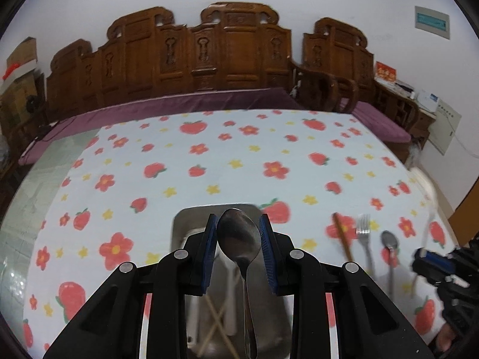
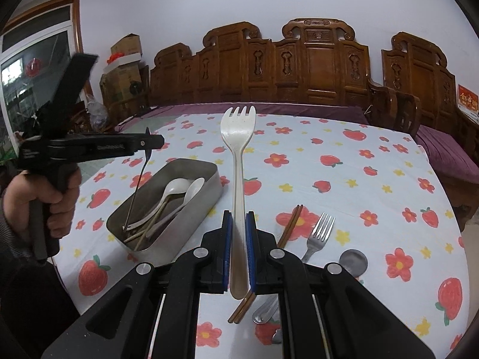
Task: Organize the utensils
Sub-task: 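Carry the metal spoon into the metal tray and open the left tool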
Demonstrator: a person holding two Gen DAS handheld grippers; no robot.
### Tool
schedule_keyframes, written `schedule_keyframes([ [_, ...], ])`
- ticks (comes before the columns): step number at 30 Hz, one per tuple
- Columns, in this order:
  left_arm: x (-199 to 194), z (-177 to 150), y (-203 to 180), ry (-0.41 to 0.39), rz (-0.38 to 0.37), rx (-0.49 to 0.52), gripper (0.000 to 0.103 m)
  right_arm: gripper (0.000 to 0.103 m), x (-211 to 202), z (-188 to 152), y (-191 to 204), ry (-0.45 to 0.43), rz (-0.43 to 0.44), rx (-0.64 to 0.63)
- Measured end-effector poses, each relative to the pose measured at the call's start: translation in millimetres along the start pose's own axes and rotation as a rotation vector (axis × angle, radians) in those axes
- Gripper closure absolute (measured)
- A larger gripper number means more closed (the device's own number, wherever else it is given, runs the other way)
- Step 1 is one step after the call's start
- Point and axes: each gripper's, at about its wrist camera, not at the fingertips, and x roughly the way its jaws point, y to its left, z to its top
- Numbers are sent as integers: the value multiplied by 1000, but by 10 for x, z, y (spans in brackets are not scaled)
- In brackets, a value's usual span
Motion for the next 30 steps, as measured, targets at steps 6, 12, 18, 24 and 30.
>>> schedule_keyframes([
  [6,277,-168,165,59,28,-5,77,92,97,3,29,18,9,-13],
  [12,455,-320,198,99,41,5,77,92,163,-9,89,30,13,-24],
  [18,533,-368,172,110,37,10,76,92,206,-30,107,41,8,-28],
  [24,608,-404,140,135,31,15,75,92,222,-35,98,47,5,-24],
  [30,516,-451,136,136,19,8,60,92,240,-39,127,50,7,-29],
])
